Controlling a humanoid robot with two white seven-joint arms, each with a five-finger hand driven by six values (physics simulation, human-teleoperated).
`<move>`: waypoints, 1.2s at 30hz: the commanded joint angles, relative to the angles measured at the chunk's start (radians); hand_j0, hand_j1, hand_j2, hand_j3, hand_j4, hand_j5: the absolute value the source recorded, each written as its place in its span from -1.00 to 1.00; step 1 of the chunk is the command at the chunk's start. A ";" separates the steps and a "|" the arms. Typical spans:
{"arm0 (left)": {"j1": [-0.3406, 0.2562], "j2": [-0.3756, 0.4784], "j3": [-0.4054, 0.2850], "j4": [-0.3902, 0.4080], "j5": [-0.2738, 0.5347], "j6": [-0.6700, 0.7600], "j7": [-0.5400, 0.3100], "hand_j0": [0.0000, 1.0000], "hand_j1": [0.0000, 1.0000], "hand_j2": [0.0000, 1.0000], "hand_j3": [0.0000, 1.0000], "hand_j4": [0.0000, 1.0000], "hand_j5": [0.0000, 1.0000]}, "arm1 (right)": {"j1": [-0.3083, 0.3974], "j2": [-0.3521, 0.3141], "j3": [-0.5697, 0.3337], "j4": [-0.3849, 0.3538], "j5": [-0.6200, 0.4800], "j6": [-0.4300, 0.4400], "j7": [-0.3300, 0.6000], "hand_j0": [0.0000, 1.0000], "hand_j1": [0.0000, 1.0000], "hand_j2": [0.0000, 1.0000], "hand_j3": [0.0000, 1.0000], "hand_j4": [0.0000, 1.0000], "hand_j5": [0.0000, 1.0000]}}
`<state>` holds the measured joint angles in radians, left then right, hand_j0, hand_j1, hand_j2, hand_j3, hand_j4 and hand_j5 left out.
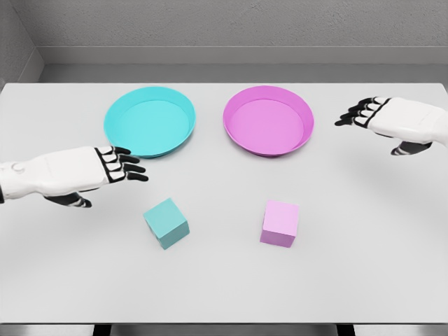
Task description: Place the blocks in the corresponding plates according to their colors
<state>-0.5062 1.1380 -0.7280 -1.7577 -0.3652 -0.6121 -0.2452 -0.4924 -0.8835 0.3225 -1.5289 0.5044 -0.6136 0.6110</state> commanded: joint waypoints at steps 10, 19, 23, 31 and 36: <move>-0.048 -0.184 -0.137 -0.002 0.003 0.001 -0.005 1.00 1.00 1.00 1.00 1.00 1.00 | -0.003 0.061 0.087 -0.114 0.014 0.003 0.000 1.00 1.00 1.00 1.00 1.00 1.00; -0.043 -0.199 -0.182 -0.003 0.005 0.120 -0.005 1.00 1.00 1.00 1.00 1.00 1.00 | -0.086 0.061 0.299 -0.189 0.032 0.003 0.000 1.00 1.00 1.00 1.00 1.00 1.00; -0.043 -0.199 -0.211 -0.003 0.005 0.215 -0.003 1.00 1.00 1.00 1.00 1.00 1.00 | -0.092 0.061 0.334 -0.218 0.036 0.003 0.000 1.00 1.00 1.00 1.00 1.00 1.00; -0.048 -0.202 -0.234 -0.005 0.005 0.167 0.000 1.00 1.00 1.00 1.00 1.00 1.00 | -0.103 0.078 0.412 -0.229 0.036 0.003 0.000 0.97 0.97 0.97 0.97 0.97 0.97; -0.048 -0.202 -0.235 -0.003 0.005 0.181 -0.002 1.00 1.00 1.00 1.00 1.00 1.00 | -0.104 0.086 0.458 -0.231 0.036 0.003 0.000 0.94 0.94 0.94 0.94 0.94 0.94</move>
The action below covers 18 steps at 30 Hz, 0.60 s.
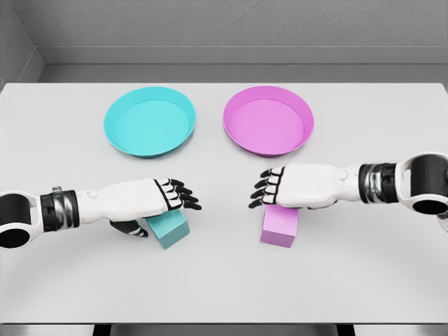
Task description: Place the blocks in the corresponding plates according to their colors
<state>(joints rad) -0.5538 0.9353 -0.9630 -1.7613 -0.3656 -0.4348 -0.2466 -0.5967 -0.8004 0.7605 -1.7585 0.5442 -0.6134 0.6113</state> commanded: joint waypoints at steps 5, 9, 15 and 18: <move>-0.008 -0.001 0.000 0.002 0.004 0.010 -0.017 0.98 0.98 0.98 0.98 0.98 0.98 | 0.000 0.001 0.020 -0.001 -0.003 0.002 0.000 0.94 0.94 0.94 0.94 0.94 0.94; -0.014 -0.024 -0.002 0.000 0.004 0.044 -0.069 0.98 0.98 0.98 0.98 0.98 0.98 | 0.000 0.001 0.043 -0.002 -0.003 0.002 0.000 0.94 0.94 0.94 0.94 0.94 0.94; -0.020 -0.036 -0.002 0.000 0.004 0.042 -0.083 0.96 0.96 0.96 0.96 0.96 0.96 | 0.002 -0.002 0.072 -0.002 -0.004 0.002 0.000 0.94 0.94 0.94 0.94 0.94 0.94; -0.021 -0.042 -0.014 0.000 0.002 0.033 -0.085 0.72 0.72 0.72 0.72 0.72 0.72 | 0.006 -0.006 0.092 -0.002 -0.003 0.002 0.000 0.93 0.93 0.93 0.93 0.93 0.93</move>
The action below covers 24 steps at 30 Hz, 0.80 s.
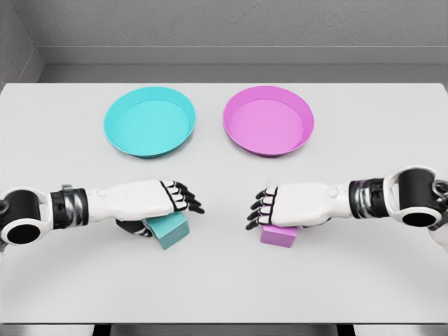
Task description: Place the blocks in the corresponding plates according to their colors
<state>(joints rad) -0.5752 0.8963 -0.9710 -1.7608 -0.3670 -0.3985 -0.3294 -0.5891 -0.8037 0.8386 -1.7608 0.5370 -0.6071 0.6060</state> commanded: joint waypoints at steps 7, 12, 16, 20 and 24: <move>0.000 -0.005 -0.020 0.000 -0.009 -0.011 -0.002 0.50 0.50 0.50 0.50 0.50 0.50 | -0.003 0.001 0.000 0.000 -0.006 -0.004 0.005 0.01 0.01 0.01 0.01 0.01 0.01; -0.006 -0.005 -0.026 0.000 -0.009 -0.019 -0.002 0.28 0.28 0.28 0.28 0.28 0.28 | -0.001 0.001 0.002 0.001 -0.006 -0.004 0.005 0.00 0.00 0.00 0.00 0.00 0.00; -0.020 -0.004 -0.026 0.000 -0.009 -0.020 -0.002 0.18 0.18 0.18 0.18 0.18 0.18 | 0.002 0.001 0.000 0.001 -0.006 -0.004 0.005 -0.01 -0.01 -0.01 -0.01 -0.01 -0.01; -0.044 -0.004 -0.026 0.000 -0.009 -0.020 -0.002 0.08 0.08 0.08 0.08 0.08 0.08 | 0.003 -0.002 -0.059 0.012 -0.023 -0.004 0.005 -0.03 -0.03 -0.03 -0.03 -0.03 -0.03; -0.064 -0.004 -0.026 0.003 -0.010 -0.019 -0.002 0.05 0.05 0.05 0.05 0.05 0.05 | 0.012 -0.006 -0.098 0.014 -0.037 -0.004 0.005 -0.05 -0.05 -0.05 -0.05 -0.05 -0.05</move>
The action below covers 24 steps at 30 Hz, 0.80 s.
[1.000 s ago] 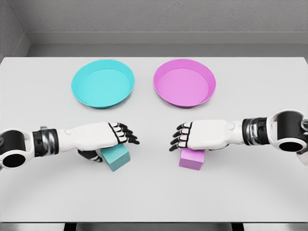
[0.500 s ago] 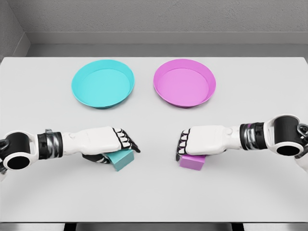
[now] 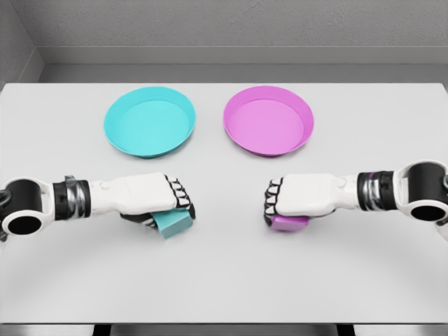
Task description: Place the blocks in the corresponding plates according to their colors
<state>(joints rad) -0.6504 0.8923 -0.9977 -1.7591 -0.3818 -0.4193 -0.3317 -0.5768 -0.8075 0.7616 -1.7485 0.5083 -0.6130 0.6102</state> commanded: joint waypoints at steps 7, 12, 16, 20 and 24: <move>-0.061 -0.001 0.005 0.047 0.006 0.014 0.000 0.01 0.01 0.01 0.01 0.01 0.01 | -0.011 -0.004 -0.143 0.070 -0.079 0.002 0.001 -0.05 -0.05 -0.05 -0.05 -0.05 -0.05; -0.115 -0.076 0.008 0.182 0.008 0.014 0.000 0.01 0.01 0.01 0.01 0.01 0.01 | -0.054 0.007 -0.163 0.119 -0.114 0.002 0.001 -0.05 -0.05 -0.05 -0.05 -0.05 -0.05; -0.146 -0.089 0.036 0.233 0.008 0.016 0.000 0.01 0.01 0.01 0.01 0.01 0.01 | -0.107 0.033 -0.163 0.172 -0.125 0.002 0.001 -0.05 -0.05 -0.05 -0.05 -0.05 -0.05; -0.163 -0.089 0.062 0.256 0.009 0.010 0.000 0.01 0.01 0.01 0.01 0.01 0.01 | -0.182 0.093 -0.162 0.247 -0.125 0.002 0.001 -0.04 -0.04 -0.04 -0.04 -0.04 -0.04; -0.164 -0.089 0.079 0.256 0.011 0.005 -0.001 0.01 0.01 0.01 0.01 0.01 0.01 | -0.388 0.206 -0.160 0.475 -0.171 0.002 0.001 -0.02 -0.02 -0.02 -0.02 -0.02 -0.02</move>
<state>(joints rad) -0.8146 0.8040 -0.9289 -1.5073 -0.3765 -0.4133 -0.3332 -0.9939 -0.6593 0.6018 -1.3775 0.3587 -0.6140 0.6124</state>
